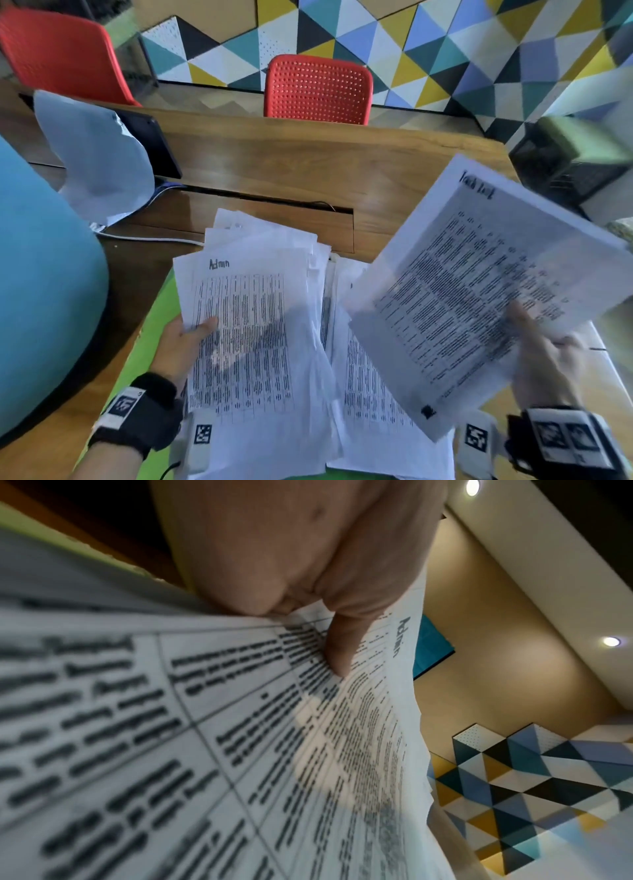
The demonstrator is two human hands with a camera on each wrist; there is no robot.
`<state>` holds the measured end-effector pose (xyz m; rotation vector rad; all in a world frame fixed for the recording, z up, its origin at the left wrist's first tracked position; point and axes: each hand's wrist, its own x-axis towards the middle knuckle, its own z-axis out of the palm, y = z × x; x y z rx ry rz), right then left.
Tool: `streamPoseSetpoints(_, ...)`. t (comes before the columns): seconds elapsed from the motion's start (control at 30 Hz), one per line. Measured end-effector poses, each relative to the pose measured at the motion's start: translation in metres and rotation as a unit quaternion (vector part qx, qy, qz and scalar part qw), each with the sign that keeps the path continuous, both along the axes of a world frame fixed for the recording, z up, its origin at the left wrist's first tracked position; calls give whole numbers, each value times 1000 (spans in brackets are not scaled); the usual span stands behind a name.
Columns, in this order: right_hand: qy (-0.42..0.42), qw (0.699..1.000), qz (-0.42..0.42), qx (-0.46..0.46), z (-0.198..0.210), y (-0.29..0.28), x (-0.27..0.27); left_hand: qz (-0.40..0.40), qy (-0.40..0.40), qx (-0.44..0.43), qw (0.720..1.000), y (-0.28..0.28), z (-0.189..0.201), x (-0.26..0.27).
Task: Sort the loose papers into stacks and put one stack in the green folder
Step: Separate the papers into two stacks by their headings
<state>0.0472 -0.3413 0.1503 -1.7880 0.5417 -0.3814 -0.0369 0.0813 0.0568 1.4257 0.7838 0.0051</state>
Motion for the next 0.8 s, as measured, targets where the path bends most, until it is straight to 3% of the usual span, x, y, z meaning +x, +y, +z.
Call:
streamPoseSetpoints(0.17, 38, 985, 137, 98, 16, 7, -24, -8, -45, -9, 999, -14, 26, 15)
streamPoseSetpoints(0.33, 88, 956, 214, 181, -23, 47, -24, -74, -88, -55, 992, -28, 50, 30)
streamPoseSetpoints(0.47, 138, 909, 309, 245, -60, 94, -17, -122, -109, -36, 986, -50, 58, 31)
streamPoseSetpoints(0.63, 249, 901, 311, 169, -105, 105, -23, -140, -21, -38, 989, -66, 35, 9)
streamPoseSetpoints(0.8, 296, 890, 319, 135, -111, 93, -39, -205, -10, -49, 978, -68, 19, -16)
